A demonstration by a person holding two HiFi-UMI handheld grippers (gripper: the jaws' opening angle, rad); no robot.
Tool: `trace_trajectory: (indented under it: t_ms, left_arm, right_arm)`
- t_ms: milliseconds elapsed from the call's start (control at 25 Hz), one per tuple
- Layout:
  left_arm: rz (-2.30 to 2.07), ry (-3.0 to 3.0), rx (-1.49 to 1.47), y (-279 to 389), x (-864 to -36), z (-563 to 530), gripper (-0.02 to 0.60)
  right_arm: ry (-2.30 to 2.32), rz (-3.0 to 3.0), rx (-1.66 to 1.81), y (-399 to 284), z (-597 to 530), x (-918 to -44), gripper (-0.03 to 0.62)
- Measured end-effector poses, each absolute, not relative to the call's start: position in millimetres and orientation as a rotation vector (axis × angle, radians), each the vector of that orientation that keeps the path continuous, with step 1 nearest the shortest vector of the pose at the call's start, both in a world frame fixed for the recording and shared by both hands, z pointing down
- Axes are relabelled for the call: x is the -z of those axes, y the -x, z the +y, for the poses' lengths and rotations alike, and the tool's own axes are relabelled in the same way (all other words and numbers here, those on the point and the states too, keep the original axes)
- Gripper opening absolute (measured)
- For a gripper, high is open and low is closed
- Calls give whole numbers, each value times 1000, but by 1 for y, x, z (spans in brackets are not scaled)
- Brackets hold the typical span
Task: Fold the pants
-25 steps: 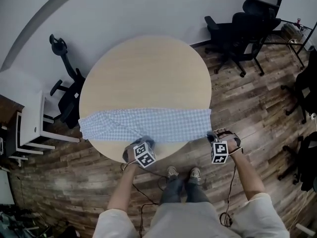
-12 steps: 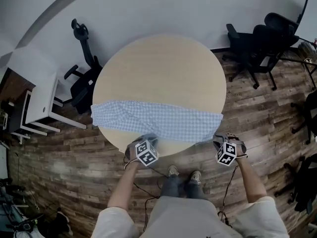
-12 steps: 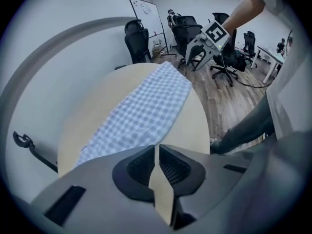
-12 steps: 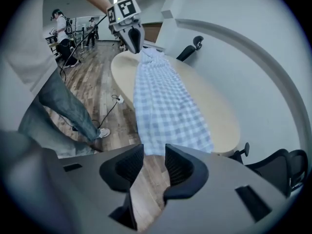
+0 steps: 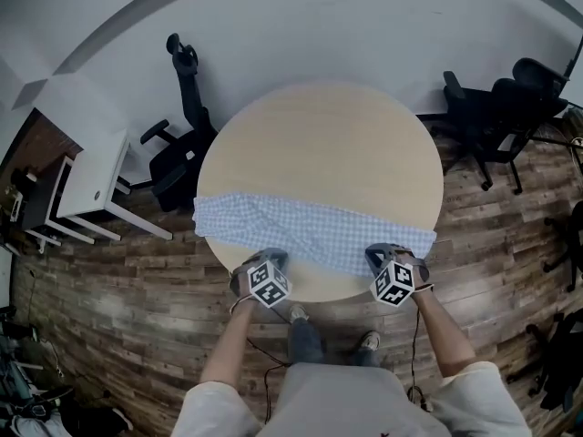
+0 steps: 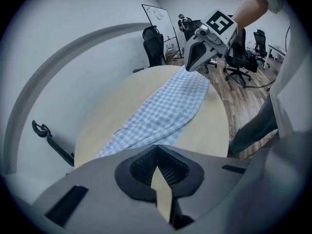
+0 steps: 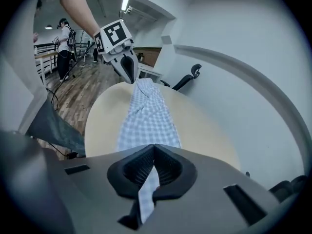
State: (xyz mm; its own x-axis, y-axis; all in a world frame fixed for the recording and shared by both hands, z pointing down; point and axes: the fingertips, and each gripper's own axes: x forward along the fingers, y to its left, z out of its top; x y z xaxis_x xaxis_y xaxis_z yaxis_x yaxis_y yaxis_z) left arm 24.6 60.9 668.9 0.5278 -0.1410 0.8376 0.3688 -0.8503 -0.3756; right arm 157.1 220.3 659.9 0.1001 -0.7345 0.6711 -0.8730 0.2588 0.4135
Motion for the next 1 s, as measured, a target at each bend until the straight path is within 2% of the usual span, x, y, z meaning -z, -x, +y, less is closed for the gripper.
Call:
trace_trajectory:
  t_ms: [560,640,720,760,920,960,1000]
  left_arm:
    - [-442,2209,1229,-2,-721,-115,34]
    - [-476,2199,1224,-4,-726,-122,46]
    - [-514,2206,1241,-4,-732,-123,174]
    - [-531,2207,1258,-4,-735,-123,190]
    - [-561,2130,1298,1,-754,-128,190]
    - [-565,2114,1294,2,-757,-128,178]
    - [-571,2103,1289,2,-758,-128,131]
  right_arm:
    - [-1642,-1547,-573,-61,28,-697,38]
    - [-1625,-1520,-619,-53,24,-707,136]
    - [-1624,-1473,-638,-51,26,-715,137]
    - [-1622,-1444,-642,-53,28,-718,137]
    - [-1597,-1349,-666,-65,32,-736,126]
    - [-1604,-1324,-665,-69,34,-738,106]
    - [-1617,-1302,-662,-72,35,-739,62]
